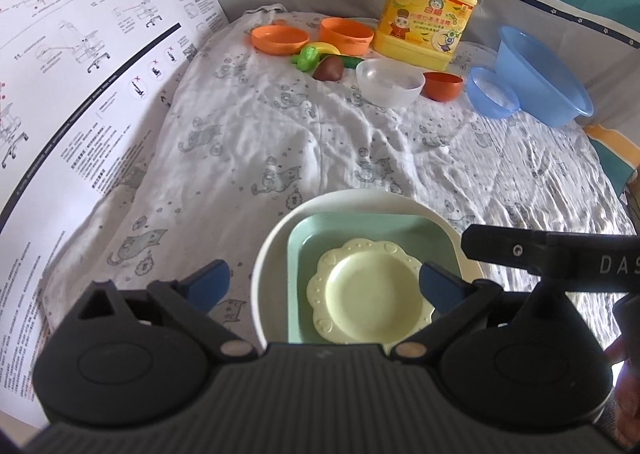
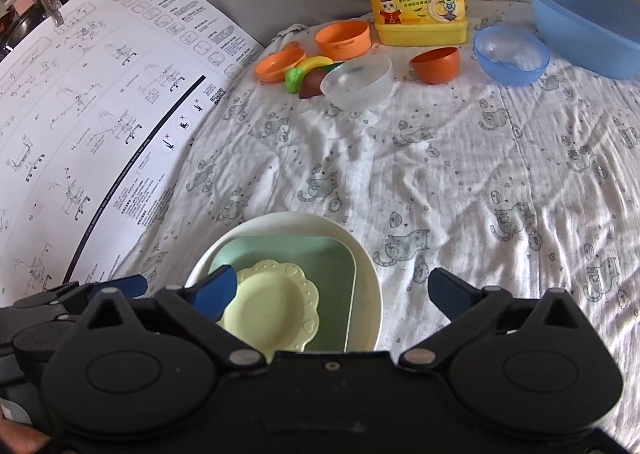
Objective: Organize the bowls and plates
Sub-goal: 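Move both grippers to the small blue transparent bowl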
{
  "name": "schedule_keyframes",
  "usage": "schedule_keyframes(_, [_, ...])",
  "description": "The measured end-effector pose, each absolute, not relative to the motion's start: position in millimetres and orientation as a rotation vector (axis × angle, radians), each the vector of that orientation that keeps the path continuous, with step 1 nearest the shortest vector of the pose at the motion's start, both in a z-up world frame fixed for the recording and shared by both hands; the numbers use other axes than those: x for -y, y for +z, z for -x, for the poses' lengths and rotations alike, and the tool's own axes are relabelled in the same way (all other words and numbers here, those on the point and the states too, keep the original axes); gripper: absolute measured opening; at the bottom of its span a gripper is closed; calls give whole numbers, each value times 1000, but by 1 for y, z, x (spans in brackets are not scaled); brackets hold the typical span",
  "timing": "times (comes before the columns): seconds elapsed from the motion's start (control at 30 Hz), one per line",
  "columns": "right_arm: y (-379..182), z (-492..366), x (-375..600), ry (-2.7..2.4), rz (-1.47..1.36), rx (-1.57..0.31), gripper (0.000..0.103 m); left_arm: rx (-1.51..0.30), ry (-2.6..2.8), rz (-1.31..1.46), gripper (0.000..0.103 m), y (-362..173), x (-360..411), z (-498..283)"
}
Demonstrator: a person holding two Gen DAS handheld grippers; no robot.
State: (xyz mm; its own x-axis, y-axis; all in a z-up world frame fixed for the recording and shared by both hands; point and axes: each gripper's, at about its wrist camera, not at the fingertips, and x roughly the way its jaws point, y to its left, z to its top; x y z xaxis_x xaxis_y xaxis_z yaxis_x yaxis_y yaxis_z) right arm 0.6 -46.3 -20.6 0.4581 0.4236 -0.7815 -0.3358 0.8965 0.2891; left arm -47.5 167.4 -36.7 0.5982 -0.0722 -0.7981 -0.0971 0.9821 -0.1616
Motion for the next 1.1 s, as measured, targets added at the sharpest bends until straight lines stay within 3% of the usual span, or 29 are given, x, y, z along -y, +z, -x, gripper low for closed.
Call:
schedule_keyframes(0.53, [-21, -27, 98, 364, -220, -971, 103, -913, -59, 107, 103, -24, -132, 13])
schedule_keyframes(1.1, [-25, -124, 212, 115, -401, -923, 103, -849, -197, -35, 103, 0, -37, -127])
